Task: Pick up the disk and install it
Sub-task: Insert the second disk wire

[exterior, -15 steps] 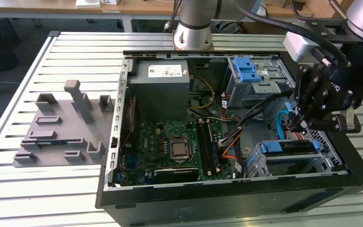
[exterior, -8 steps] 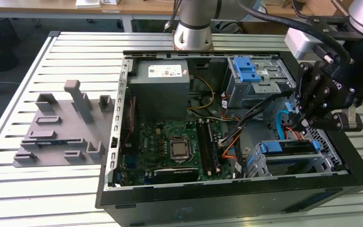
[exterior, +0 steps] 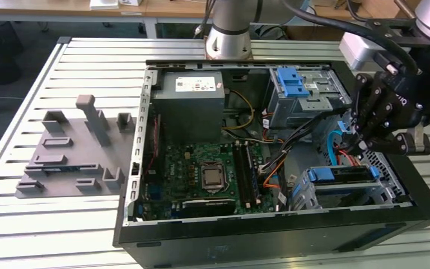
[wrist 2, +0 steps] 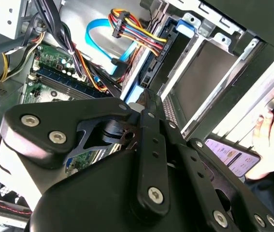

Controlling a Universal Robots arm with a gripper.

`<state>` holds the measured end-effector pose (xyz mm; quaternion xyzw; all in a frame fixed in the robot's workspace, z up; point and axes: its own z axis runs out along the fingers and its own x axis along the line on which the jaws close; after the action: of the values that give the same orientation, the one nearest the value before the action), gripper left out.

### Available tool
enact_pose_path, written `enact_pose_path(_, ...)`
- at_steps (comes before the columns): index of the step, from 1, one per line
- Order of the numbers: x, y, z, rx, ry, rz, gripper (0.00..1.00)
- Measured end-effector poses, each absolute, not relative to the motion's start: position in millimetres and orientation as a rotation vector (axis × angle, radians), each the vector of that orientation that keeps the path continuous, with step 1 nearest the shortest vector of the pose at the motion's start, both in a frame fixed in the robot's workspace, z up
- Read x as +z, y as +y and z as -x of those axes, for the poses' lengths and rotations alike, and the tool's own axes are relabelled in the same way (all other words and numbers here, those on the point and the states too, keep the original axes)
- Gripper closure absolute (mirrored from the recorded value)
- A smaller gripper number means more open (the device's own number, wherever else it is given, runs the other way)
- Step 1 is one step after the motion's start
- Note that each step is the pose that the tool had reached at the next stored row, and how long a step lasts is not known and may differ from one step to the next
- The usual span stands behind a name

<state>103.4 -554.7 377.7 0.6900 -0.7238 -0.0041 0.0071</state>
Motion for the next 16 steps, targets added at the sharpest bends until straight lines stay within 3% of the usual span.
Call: enact_pose_path(16,378.1,-542.7,-105.0,-0.013,-2.264,-2.158,0.89)
